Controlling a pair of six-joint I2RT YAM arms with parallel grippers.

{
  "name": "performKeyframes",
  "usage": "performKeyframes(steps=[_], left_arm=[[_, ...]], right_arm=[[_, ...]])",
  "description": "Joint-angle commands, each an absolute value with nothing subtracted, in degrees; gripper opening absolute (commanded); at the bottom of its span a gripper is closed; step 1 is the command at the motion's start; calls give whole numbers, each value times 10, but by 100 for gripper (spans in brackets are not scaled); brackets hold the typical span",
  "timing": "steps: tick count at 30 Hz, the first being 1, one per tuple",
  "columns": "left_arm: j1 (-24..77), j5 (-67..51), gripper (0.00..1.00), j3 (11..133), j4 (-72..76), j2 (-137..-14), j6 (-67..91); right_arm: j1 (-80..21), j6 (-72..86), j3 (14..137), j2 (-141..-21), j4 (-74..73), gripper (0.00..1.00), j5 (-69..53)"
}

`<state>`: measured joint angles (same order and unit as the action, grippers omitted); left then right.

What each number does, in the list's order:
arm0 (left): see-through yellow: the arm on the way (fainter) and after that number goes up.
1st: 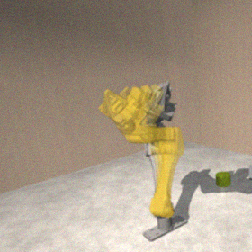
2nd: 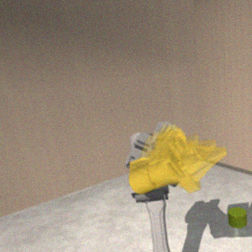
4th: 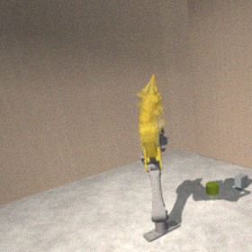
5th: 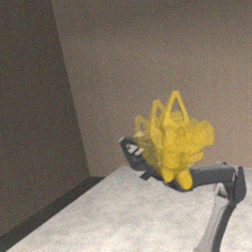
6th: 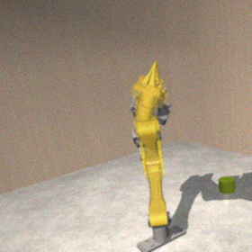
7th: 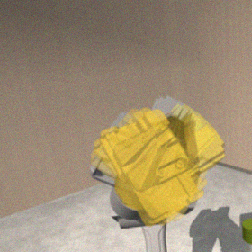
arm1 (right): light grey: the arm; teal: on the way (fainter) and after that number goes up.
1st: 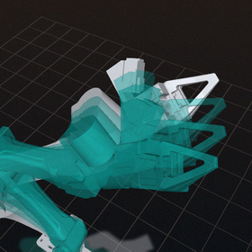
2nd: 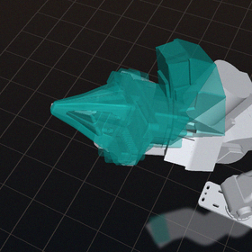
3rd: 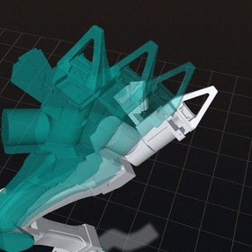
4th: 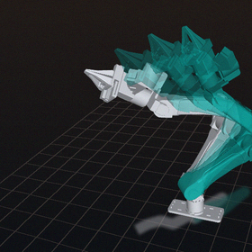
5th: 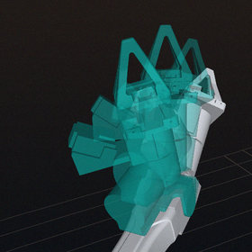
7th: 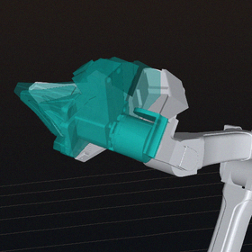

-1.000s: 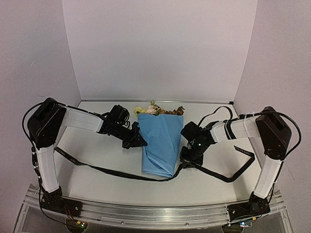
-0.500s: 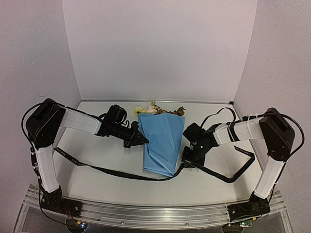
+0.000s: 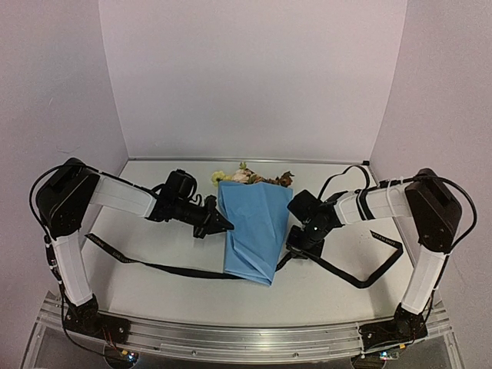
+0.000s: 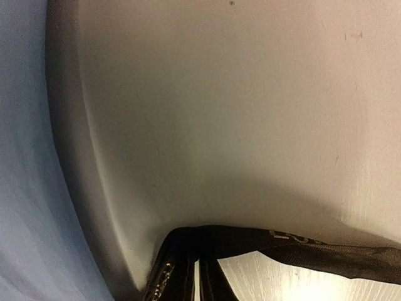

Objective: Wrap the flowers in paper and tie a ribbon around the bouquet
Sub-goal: Pick up the folded bouquet from the center of the board, then place the folded bouquet on the ribbon.

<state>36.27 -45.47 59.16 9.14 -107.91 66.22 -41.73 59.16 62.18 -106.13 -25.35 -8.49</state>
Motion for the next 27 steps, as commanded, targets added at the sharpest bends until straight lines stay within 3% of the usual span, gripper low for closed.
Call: performKeyframes(steps=[1, 27], left_arm=[[379, -465, 0, 577, 131, -1051, 674], [458, -361, 0, 486, 161, -1044, 681]], right_arm=[[-399, 615, 636, -1092, -256, 3, -35], [-339, 621, 611, -1072, -179, 6, -51]])
